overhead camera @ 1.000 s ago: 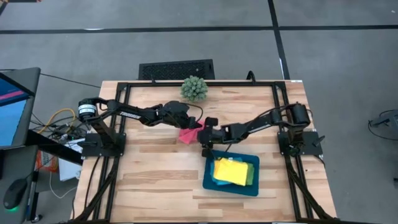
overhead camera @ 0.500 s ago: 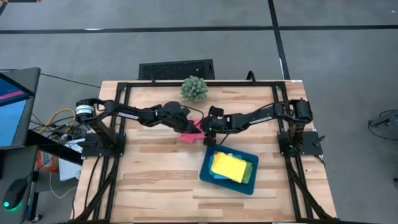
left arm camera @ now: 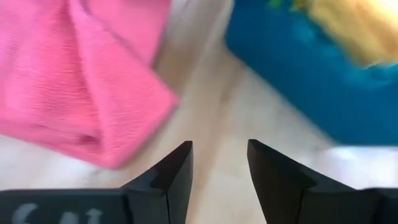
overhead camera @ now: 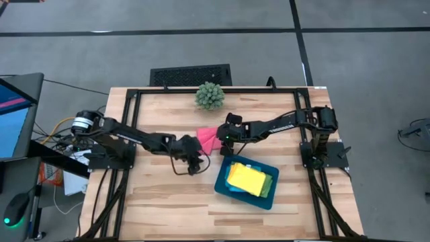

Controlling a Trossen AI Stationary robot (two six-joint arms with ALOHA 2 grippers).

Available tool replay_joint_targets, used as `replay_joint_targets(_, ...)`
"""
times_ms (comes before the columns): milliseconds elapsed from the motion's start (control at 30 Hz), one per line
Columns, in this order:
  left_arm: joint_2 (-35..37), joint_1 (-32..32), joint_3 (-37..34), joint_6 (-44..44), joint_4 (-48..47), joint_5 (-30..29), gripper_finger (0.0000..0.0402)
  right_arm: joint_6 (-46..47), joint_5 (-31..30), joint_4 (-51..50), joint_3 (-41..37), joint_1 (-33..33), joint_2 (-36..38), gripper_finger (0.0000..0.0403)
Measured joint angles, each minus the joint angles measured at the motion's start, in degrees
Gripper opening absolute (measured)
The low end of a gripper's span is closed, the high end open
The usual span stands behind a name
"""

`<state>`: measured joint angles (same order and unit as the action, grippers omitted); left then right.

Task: Fold microfiber towels
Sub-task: Fold the pink microfiber towel

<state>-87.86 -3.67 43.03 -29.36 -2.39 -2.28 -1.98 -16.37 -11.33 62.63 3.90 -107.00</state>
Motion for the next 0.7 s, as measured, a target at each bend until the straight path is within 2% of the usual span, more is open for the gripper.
replay_joint_targets(133,-1.3,-3.52,-0.02,5.18,0.12,-10.08,0.0143,0.0,0.01,0.04,0.0,0.0,0.0,0.0182)
replay_joint_targets(233,-2.19,-6.04,0.06,11.01,-0.53,-14.49,0.0143,0.0,0.03,0.11,0.0,0.0,0.0,0.0182)
replay_joint_targets(433,-6.7,-7.27,0.0,8.92,-1.51,-15.46,0.0131,-0.07,0.03,0.36,0.0,0.0,0.0,0.0182)
replay_joint_targets(700,-13.09,-6.0,3.26,7.91,-0.63,-17.22,0.0048,-0.07,0.03,0.66,-0.02,0.0,0.0,0.0182)
